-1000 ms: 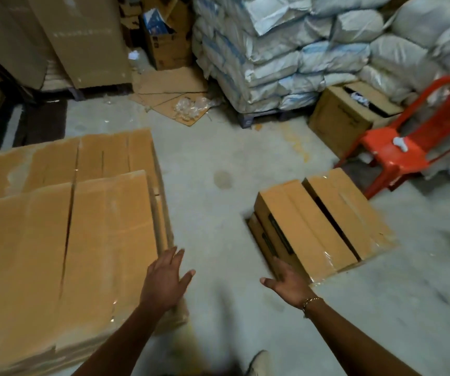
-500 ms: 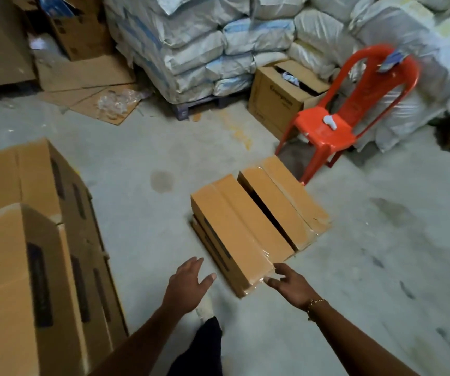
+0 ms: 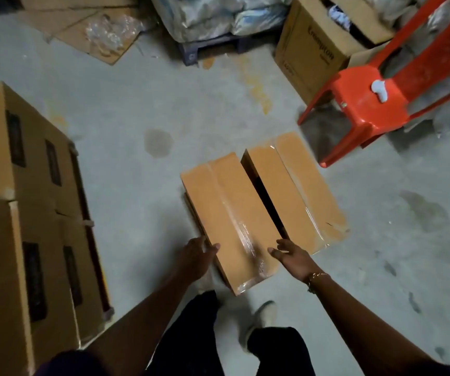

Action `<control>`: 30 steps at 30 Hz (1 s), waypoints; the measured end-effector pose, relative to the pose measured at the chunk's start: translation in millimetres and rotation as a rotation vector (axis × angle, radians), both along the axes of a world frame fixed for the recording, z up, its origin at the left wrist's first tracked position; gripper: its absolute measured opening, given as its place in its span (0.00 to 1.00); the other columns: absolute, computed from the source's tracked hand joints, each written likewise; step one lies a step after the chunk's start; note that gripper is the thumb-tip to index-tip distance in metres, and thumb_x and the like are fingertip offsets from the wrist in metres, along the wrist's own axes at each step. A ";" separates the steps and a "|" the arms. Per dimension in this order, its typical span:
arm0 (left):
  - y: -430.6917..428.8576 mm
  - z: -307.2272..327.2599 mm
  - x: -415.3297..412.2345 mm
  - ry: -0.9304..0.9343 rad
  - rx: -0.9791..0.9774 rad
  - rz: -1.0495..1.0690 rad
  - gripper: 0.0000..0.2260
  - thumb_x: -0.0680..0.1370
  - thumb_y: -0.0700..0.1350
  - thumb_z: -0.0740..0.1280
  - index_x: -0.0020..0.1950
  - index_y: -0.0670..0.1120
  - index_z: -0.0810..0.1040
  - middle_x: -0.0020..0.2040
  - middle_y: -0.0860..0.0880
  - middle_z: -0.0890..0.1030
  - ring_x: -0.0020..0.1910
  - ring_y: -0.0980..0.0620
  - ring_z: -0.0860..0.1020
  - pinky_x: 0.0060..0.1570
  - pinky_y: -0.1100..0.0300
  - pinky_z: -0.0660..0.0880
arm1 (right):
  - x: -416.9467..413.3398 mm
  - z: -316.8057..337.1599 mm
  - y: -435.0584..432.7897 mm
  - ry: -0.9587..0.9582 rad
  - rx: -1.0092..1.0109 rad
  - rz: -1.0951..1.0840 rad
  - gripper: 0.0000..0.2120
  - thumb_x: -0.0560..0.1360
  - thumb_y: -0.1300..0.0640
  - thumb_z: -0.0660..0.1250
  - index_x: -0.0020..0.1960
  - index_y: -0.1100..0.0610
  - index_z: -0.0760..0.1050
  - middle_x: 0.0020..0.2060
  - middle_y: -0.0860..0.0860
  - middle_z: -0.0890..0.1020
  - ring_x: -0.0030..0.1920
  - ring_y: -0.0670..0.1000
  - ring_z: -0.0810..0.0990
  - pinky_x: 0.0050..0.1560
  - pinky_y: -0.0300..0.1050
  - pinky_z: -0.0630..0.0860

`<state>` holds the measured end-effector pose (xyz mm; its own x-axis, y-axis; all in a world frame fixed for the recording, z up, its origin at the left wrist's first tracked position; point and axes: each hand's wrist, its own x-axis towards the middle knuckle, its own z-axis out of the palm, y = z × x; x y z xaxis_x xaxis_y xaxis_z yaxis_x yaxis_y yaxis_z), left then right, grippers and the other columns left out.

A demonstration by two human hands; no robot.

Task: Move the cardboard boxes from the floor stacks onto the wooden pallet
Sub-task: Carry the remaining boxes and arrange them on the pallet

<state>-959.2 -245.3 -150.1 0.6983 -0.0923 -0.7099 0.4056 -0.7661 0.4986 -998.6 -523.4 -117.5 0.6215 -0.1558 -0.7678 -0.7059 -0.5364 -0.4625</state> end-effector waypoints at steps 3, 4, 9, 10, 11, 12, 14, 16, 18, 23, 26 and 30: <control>-21.4 -32.3 4.4 0.079 -0.021 0.084 0.25 0.82 0.61 0.62 0.68 0.43 0.75 0.67 0.41 0.77 0.68 0.40 0.74 0.66 0.51 0.69 | 27.3 -37.1 -20.9 0.015 -0.015 0.028 0.29 0.80 0.43 0.67 0.76 0.54 0.69 0.72 0.53 0.75 0.70 0.56 0.74 0.65 0.45 0.67; -25.5 -58.5 1.3 0.095 -0.043 0.148 0.29 0.79 0.67 0.61 0.68 0.44 0.74 0.66 0.41 0.77 0.66 0.41 0.75 0.65 0.49 0.71 | 34.7 -51.9 -26.5 0.030 -0.027 0.032 0.28 0.80 0.43 0.67 0.76 0.54 0.69 0.72 0.53 0.75 0.70 0.56 0.73 0.66 0.46 0.67; -57.4 -135.4 7.5 0.146 -0.117 0.479 0.33 0.79 0.65 0.62 0.75 0.43 0.70 0.70 0.46 0.75 0.66 0.45 0.74 0.60 0.55 0.70 | 71.8 -163.9 -59.0 -0.026 0.033 -0.005 0.31 0.77 0.40 0.69 0.74 0.55 0.70 0.72 0.55 0.74 0.70 0.57 0.73 0.73 0.55 0.68; -64.8 -140.9 9.3 0.150 -0.126 0.557 0.31 0.82 0.60 0.62 0.78 0.42 0.65 0.74 0.44 0.72 0.70 0.44 0.72 0.62 0.56 0.68 | 76.4 -200.0 -71.4 -0.034 0.038 0.019 0.32 0.75 0.37 0.70 0.72 0.55 0.72 0.70 0.55 0.75 0.68 0.57 0.74 0.72 0.57 0.69; -71.0 -155.5 9.3 0.158 -0.111 0.624 0.30 0.84 0.56 0.62 0.80 0.41 0.61 0.76 0.42 0.69 0.72 0.43 0.70 0.63 0.56 0.67 | 79.7 -230.7 -79.7 -0.051 0.043 0.015 0.37 0.71 0.31 0.71 0.69 0.56 0.73 0.68 0.55 0.77 0.67 0.57 0.75 0.71 0.58 0.70; -76.9 -169.6 8.9 0.165 -0.116 0.706 0.29 0.84 0.52 0.63 0.81 0.41 0.60 0.75 0.42 0.69 0.72 0.43 0.70 0.61 0.57 0.67 | 83.9 -253.0 -82.7 -0.071 0.031 0.006 0.46 0.66 0.24 0.69 0.69 0.58 0.72 0.66 0.55 0.77 0.66 0.57 0.76 0.71 0.60 0.70; -89.6 -195.2 11.1 0.199 -0.135 0.858 0.28 0.83 0.51 0.66 0.80 0.43 0.62 0.68 0.44 0.73 0.60 0.45 0.76 0.51 0.59 0.69 | 92.4 -265.4 -74.4 -0.051 0.050 -0.022 0.53 0.65 0.21 0.66 0.75 0.58 0.66 0.66 0.52 0.75 0.68 0.56 0.73 0.73 0.60 0.67; -101.5 -216.3 15.5 0.248 -0.123 0.918 0.27 0.81 0.54 0.69 0.77 0.45 0.67 0.62 0.46 0.76 0.57 0.43 0.79 0.49 0.58 0.70 | 94.6 -280.8 -69.9 -0.003 0.052 -0.021 0.41 0.76 0.33 0.68 0.79 0.55 0.61 0.68 0.52 0.73 0.70 0.58 0.71 0.73 0.55 0.66; -106.9 -234.6 15.6 0.247 -0.054 0.867 0.30 0.78 0.58 0.71 0.74 0.43 0.69 0.64 0.43 0.79 0.61 0.39 0.78 0.52 0.54 0.72 | 93.3 -297.6 -72.6 -0.025 0.055 -0.034 0.34 0.77 0.39 0.69 0.77 0.52 0.64 0.67 0.49 0.76 0.68 0.57 0.74 0.69 0.51 0.68; -103.2 -214.5 -5.9 0.077 -0.147 0.856 0.36 0.70 0.64 0.71 0.71 0.46 0.68 0.52 0.49 0.79 0.59 0.39 0.79 0.60 0.43 0.76 | 88.7 -275.8 -75.1 -0.129 0.083 -0.044 0.30 0.76 0.41 0.72 0.74 0.47 0.70 0.64 0.47 0.80 0.63 0.52 0.78 0.66 0.48 0.71; -94.6 -160.3 -14.4 0.007 -0.227 0.883 0.26 0.70 0.62 0.66 0.66 0.58 0.69 0.53 0.54 0.81 0.55 0.46 0.81 0.54 0.48 0.79 | 89.8 -216.8 -66.5 -0.193 0.120 -0.046 0.26 0.78 0.45 0.71 0.73 0.49 0.71 0.64 0.46 0.79 0.63 0.51 0.77 0.65 0.47 0.70; -80.8 -76.5 -25.3 -0.144 -0.286 0.917 0.12 0.81 0.51 0.69 0.60 0.64 0.70 0.48 0.65 0.79 0.42 0.72 0.79 0.36 0.74 0.73 | 93.2 -122.1 -55.1 -0.254 0.167 -0.035 0.26 0.79 0.50 0.71 0.75 0.50 0.68 0.61 0.42 0.73 0.63 0.46 0.71 0.63 0.40 0.65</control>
